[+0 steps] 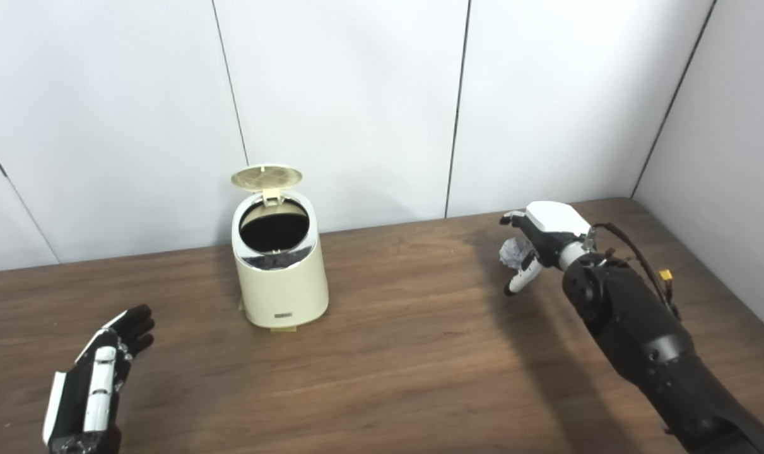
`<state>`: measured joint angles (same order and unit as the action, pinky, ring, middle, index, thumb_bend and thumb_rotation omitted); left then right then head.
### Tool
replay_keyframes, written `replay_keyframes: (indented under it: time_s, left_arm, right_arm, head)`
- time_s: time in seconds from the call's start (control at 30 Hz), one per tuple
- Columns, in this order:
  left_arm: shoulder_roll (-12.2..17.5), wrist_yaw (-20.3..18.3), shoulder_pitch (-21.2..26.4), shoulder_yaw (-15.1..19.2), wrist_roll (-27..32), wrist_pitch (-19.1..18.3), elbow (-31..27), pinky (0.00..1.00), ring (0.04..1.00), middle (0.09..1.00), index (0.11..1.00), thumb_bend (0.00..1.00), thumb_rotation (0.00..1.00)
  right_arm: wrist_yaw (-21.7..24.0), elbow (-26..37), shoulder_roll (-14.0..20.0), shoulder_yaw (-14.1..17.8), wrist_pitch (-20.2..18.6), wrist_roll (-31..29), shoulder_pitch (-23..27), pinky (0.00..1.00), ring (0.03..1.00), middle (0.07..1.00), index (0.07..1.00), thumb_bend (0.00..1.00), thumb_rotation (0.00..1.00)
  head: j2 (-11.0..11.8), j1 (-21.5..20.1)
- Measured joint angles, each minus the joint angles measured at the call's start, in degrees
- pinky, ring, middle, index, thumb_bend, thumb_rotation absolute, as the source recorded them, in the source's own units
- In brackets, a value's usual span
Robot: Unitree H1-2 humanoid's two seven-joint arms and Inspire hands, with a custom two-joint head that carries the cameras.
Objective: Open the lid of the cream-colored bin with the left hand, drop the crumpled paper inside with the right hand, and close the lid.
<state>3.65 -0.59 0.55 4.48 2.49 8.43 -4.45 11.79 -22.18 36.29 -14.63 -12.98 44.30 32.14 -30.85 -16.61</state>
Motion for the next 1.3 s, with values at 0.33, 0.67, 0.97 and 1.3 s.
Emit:
replay_keyframes:
  time_s: [0.33,0.67,0.97,1.3]
  left_arm:
    - [0.00,0.05,0.02,0.22,0.01,0.00,0.00,0.86,0.857,0.842,0.814,0.34,0.88]
    - [-0.01,0.04,0.01,0.26,0.06,-0.06,-0.13,0.87,0.863,0.849,0.822,0.32,0.88]
    - [-0.03,0.08,0.01,0.31,0.14,-0.06,-0.35,0.83,0.844,0.837,0.810,0.31,0.87]
    - [-0.03,0.09,-0.07,0.51,0.17,-0.11,-1.81,0.83,0.838,0.832,0.808,0.33,0.88]
  right_arm:
    - [0.07,-2.63,0.03,-2.93,-0.34,1.96,2.03,0.73,0.821,0.852,0.853,0.97,0.24]
    - [2.02,-4.44,0.38,-5.70,-0.82,4.82,4.22,0.75,0.822,0.844,0.840,0.94,0.24]
    - [6.17,-6.71,0.35,-7.51,-2.73,5.46,6.80,0.69,0.800,0.838,0.837,0.88,0.24]
    - [11.16,-8.88,-0.21,-8.41,-6.10,5.13,9.36,0.50,0.603,0.702,0.843,0.82,0.15]
  head:
    - [0.18,-0.35]
    - [0.09,-0.79]
    - [-0.09,-0.62]
    - [-0.70,-0.35]
